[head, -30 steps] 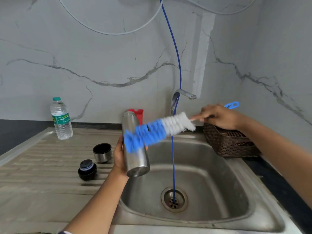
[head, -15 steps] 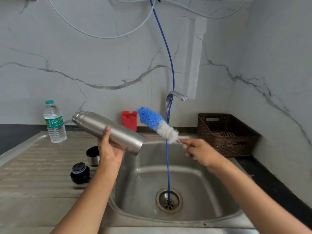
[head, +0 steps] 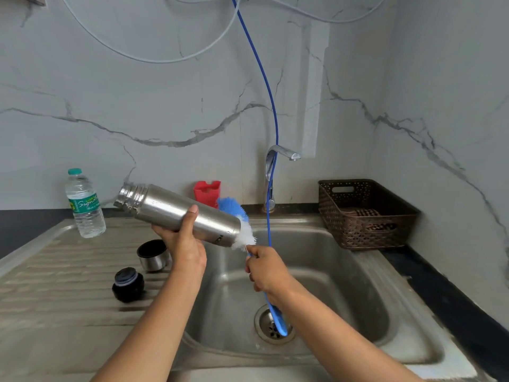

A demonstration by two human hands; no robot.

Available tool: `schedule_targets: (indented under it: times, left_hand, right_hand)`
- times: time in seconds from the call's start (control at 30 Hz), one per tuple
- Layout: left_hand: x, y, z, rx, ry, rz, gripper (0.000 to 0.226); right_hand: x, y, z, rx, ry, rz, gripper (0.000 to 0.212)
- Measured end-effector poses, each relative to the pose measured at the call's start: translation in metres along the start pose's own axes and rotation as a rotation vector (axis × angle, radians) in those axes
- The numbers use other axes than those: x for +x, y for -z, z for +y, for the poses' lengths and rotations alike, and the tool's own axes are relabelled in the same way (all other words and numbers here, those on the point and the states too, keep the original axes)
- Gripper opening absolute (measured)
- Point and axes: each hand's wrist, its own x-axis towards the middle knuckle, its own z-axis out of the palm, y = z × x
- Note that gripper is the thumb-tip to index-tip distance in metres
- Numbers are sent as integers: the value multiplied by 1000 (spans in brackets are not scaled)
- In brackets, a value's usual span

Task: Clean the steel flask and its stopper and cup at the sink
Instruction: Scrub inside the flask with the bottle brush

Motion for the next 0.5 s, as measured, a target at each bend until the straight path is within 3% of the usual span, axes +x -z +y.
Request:
schedule_targets:
  times: [0.13,0.3,0.5]
  left_hand:
    - [5,6,1,-36,26,43,67]
    - [0,3,2,-53,99,-2,83]
    - [10,16,-2,-87,112,97,57]
  right_hand:
    - [-6,6,3,-47,54,-20,38]
    - [21,2,-9,58,-57,-10,36]
    - [-7,14,-5,52,-29,-55,35]
